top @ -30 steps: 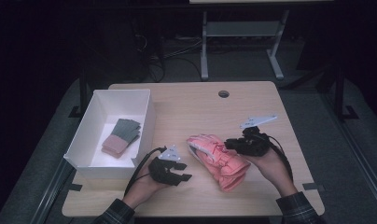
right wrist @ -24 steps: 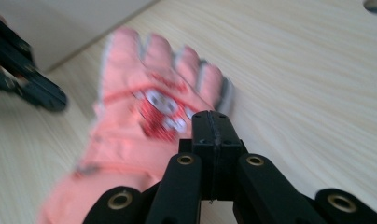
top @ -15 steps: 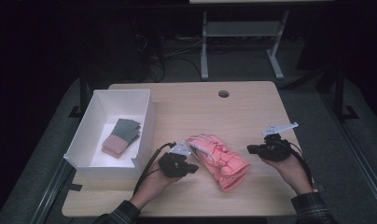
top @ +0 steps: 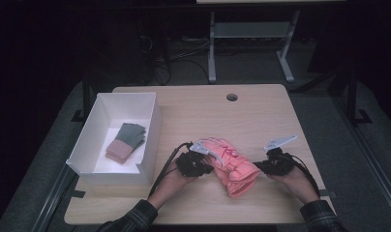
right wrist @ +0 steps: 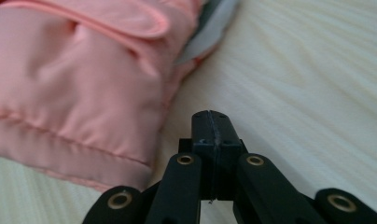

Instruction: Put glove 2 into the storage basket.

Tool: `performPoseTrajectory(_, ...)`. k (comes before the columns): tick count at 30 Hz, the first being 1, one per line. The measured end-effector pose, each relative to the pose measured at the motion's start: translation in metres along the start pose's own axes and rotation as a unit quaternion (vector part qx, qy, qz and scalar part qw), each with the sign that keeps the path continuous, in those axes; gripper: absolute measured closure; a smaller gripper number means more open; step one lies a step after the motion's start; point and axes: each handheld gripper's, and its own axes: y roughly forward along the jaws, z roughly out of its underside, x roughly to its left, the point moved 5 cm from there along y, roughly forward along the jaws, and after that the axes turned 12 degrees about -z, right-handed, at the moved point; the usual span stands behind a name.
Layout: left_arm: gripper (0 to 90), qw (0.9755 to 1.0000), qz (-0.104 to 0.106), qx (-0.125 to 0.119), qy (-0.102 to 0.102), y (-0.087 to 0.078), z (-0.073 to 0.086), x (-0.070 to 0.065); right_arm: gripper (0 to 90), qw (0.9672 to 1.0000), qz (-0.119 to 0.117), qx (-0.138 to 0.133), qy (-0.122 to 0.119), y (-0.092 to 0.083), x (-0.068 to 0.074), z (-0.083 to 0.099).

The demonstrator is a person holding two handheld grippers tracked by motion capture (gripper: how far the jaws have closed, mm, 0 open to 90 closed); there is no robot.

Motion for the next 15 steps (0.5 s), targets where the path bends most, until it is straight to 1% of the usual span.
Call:
performPoseTrajectory(2,89.6,1.0,-0.003,0.003,0.005,0.001,-0.002,0.004,90.0,1.0,0.0,0.001,-0.002,0.001,0.003,0.0)
performPoseTrajectory(3,89.6,1.0,-0.004,0.001,-0.001,0.002,-0.003,0.005,90.0,1.0,-0.004,0.001,-0.009,0.001,0.005,0.001)
performPoseTrajectory(4,89.6,1.0,-0.005,0.002,0.003,0.003,-0.004,0.008,90.0,0.9999,-0.007,0.002,-0.009,0.001,0.008,0.001)
performPoseTrajectory(5,89.6,1.0,-0.004,-0.002,-0.006,0.004,-0.005,0.009,90.0,0.9998,-0.012,0.001,-0.013,0.002,0.011,0.002)
performPoseTrajectory(6,89.6,1.0,-0.003,0.004,0.003,0.004,-0.005,0.012,90.0,0.9998,-0.016,-0.002,-0.011,0.003,0.015,0.002)
performPoseTrajectory(8,89.6,1.0,-0.001,-0.001,-0.006,0.005,-0.007,0.014,90.0,0.9995,-0.025,0.001,-0.019,0.006,0.023,0.004)
performPoseTrajectory(9,89.6,1.0,0.001,-0.002,-0.003,0.005,-0.007,0.016,90.0,0.9994,-0.03,0.005,-0.019,0.008,0.028,0.004)
performPoseTrajectory(10,89.6,1.0,0.002,-0.002,-0.007,0.006,-0.008,0.017,90.0,0.999,-0.037,0.007,-0.024,0.011,0.032,0.005)
performPoseTrajectory(11,89.6,1.0,0.005,0.002,-0.001,0.005,-0.007,0.018,90.0,0.9987,-0.041,0.013,-0.029,0.014,0.036,0.006)
performPoseTrajectory(12,89.6,1.0,0.008,-0.003,-0.006,0.006,-0.008,0.018,90.0,0.9982,-0.047,0.014,-0.034,0.018,0.04,0.006)
performPoseTrajectory(13,89.6,0.9999,0.008,-0.002,-0.007,0.006,-0.008,0.019,90.0,0.9976,-0.052,0.019,-0.04,0.022,0.046,0.006)
performPoseTrajectory(15,89.6,0.9999,0.012,-0.001,-0.004,0.005,-0.007,0.018,90.0,0.9968,-0.062,0.023,-0.046,0.027,0.054,0.006)
